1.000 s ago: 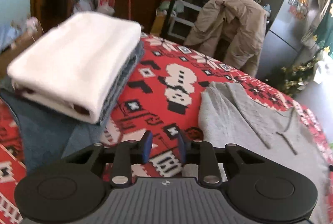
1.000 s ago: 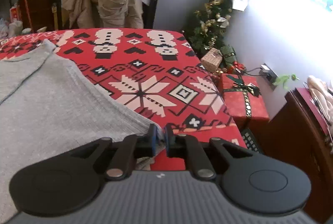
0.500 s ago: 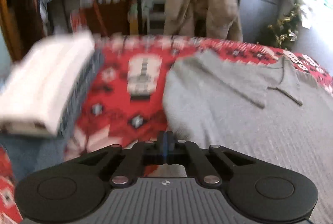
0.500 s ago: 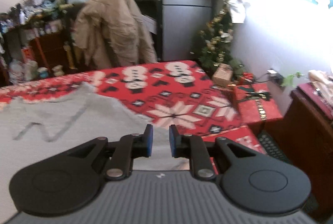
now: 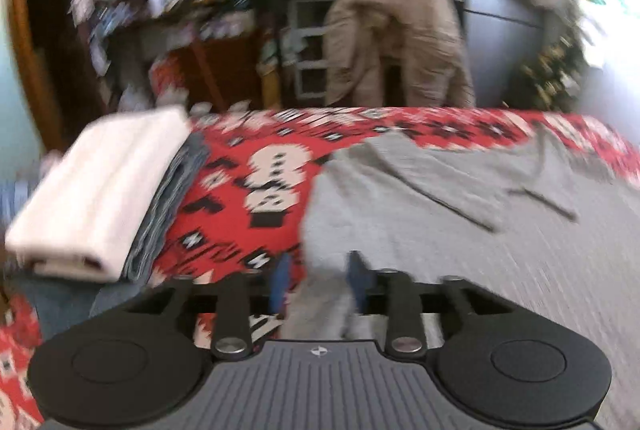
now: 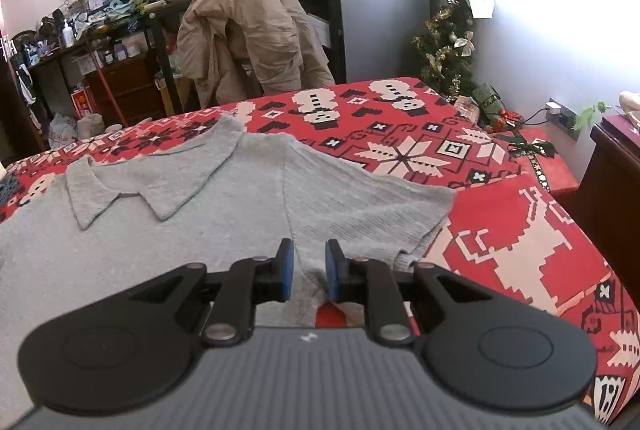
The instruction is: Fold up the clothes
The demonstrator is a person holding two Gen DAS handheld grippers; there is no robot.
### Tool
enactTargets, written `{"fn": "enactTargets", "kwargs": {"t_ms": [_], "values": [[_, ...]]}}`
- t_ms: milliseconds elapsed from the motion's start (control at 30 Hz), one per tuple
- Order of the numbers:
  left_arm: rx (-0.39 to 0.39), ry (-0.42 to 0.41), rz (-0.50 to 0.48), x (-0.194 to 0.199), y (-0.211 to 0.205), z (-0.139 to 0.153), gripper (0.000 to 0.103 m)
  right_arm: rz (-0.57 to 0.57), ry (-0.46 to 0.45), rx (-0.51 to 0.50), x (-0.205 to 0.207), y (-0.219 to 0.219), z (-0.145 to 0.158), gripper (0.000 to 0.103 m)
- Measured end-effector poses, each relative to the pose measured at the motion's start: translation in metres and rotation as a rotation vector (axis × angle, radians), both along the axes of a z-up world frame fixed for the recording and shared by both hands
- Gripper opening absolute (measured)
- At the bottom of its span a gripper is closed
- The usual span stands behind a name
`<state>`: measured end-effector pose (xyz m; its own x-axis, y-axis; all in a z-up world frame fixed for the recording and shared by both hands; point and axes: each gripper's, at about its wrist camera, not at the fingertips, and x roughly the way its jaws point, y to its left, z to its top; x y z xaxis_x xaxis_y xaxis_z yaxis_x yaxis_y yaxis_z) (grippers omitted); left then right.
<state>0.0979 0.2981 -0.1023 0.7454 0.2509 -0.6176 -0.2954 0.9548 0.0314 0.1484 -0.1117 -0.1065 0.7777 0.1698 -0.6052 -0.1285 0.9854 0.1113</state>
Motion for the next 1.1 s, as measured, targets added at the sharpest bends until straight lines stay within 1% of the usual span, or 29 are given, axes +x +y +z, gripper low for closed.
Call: {"fn": "enactTargets", "kwargs": {"t_ms": [33,167,200,233,267,533,600,700,733,800,833,867,933,967,1067,1100], "values": [[-0.029,0.006,0.019,0.001,0.006,-0.001,0.041,-0.003,0.0,0.002,0.0,-0.002,-0.001,0.019],[-0.111,0.034,0.055,0.007,0.021,-0.006,0.041,-0.037,0.023,0.064,0.007,-0.009,-0.005,0.019],[-0.082,0.023,0.039,0.007,0.014,-0.006,0.039,-0.046,0.03,0.082,0.009,-0.011,-0.006,0.019],[-0.053,0.012,0.023,0.007,0.006,-0.005,0.027,-0.056,0.036,0.099,0.011,-0.013,-0.007,0.019],[-0.023,0.002,0.006,0.006,-0.001,-0.004,0.005,-0.062,0.038,0.106,0.012,-0.013,-0.008,0.019],[0.212,-0.084,-0.124,0.004,-0.062,0.001,0.004,-0.058,0.037,0.082,0.017,-0.006,-0.011,0.019],[0.262,-0.066,-0.201,0.006,-0.084,-0.005,0.004,-0.059,0.039,0.085,0.017,-0.007,-0.011,0.019],[0.31,-0.013,-0.284,0.011,-0.108,-0.018,0.006,-0.065,0.045,0.092,0.019,-0.009,-0.012,0.019],[0.308,-0.005,-0.293,0.012,-0.11,-0.019,0.01,-0.068,0.047,0.094,0.019,-0.009,-0.013,0.019],[0.305,0.009,-0.312,0.013,-0.113,-0.021,0.011,-0.072,0.052,0.099,0.02,-0.011,-0.014,0.02],[0.278,0.005,-0.316,0.012,-0.109,-0.019,0.013,-0.074,0.053,0.102,0.02,-0.011,-0.014,0.02],[0.25,0.0,-0.321,0.012,-0.106,-0.017,0.016,-0.076,0.053,0.104,0.02,-0.012,-0.014,0.022],[0.179,-0.024,-0.308,0.005,-0.095,-0.009,0.021,-0.078,0.052,0.108,0.021,-0.013,-0.015,0.023],[0.142,-0.039,-0.297,0.002,-0.089,-0.004,0.022,-0.078,0.052,0.111,0.021,-0.014,-0.015,0.023],[0.032,-0.087,-0.231,-0.002,-0.068,0.007,0.023,-0.081,0.054,0.126,0.022,-0.016,-0.014,0.023],[-0.013,-0.099,-0.196,-0.002,-0.057,0.009,0.023,-0.083,0.055,0.134,0.022,-0.016,-0.014,0.024]]}}
